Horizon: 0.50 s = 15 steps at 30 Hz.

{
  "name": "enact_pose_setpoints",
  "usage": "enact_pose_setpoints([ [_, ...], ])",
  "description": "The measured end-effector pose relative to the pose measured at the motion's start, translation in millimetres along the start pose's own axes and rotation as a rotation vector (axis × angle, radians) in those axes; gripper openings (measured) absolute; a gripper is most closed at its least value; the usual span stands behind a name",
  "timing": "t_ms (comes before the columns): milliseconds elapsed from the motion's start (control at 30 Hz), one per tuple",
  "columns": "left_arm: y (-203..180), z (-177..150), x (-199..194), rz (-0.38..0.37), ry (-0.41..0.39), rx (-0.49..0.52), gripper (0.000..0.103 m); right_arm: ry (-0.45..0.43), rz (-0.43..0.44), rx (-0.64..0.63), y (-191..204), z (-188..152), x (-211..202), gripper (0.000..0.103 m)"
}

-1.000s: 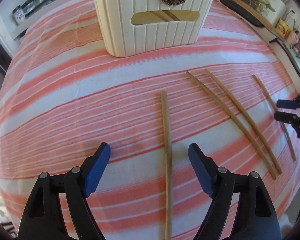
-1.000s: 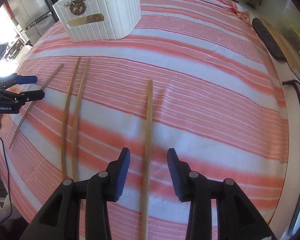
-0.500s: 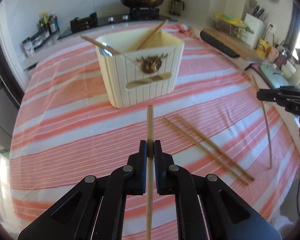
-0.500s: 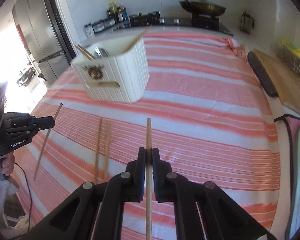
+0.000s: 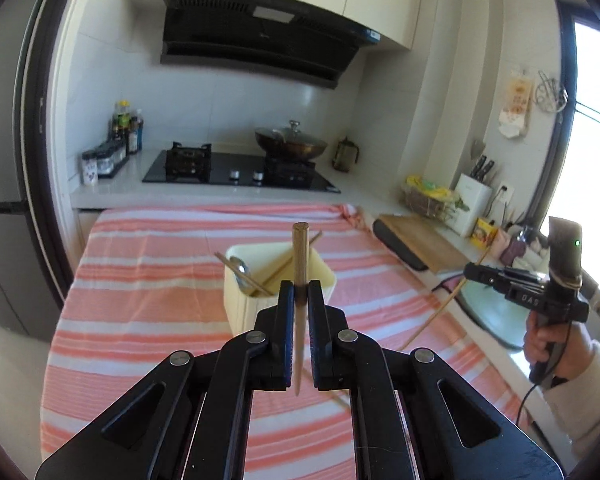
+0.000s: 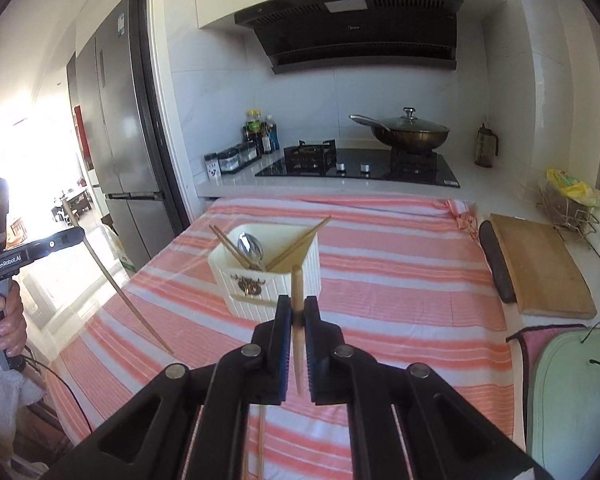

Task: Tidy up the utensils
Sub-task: 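Carry both chopsticks over the white box and lower them into it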

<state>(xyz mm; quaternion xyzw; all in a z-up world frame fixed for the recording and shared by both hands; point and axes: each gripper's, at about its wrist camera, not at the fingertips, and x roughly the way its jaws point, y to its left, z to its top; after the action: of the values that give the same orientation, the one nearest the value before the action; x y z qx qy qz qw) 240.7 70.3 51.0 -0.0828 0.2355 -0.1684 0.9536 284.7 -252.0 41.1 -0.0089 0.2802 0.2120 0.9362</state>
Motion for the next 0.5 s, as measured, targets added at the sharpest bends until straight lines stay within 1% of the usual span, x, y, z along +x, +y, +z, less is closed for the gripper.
enact_pose_setpoints([
  [100, 7, 36, 2, 0.003, -0.063, -0.029, 0.005, -0.062, 0.012, 0.024, 0, 36, 7, 0.007],
  [200, 11, 69, 14, 0.051, -0.144, -0.028, 0.005, -0.137, 0.014, 0.023, 4, 77, 18, 0.007],
  [267, 16, 82, 30, 0.073, -0.17, -0.04, 0.005, -0.19, 0.012, 0.021, 8, 100, 28, 0.007],
  [333, 23, 89, 53, 0.091, -0.171, -0.058, 0.005, -0.23, 0.016, 0.024, 12, 117, 41, 0.007],
  [400, 30, 88, 76, 0.103, -0.153, -0.085, 0.005, -0.259, 0.015, 0.016, 19, 126, 56, 0.007],
  [467, 35, 83, 100, 0.103, -0.117, -0.103, 0.005, -0.283, 0.008, -0.006, 26, 127, 75, 0.007],
  [500, 38, 79, 114, 0.105, -0.089, -0.108, 0.005, -0.277, 0.002, -0.018, 29, 126, 87, 0.007],
])
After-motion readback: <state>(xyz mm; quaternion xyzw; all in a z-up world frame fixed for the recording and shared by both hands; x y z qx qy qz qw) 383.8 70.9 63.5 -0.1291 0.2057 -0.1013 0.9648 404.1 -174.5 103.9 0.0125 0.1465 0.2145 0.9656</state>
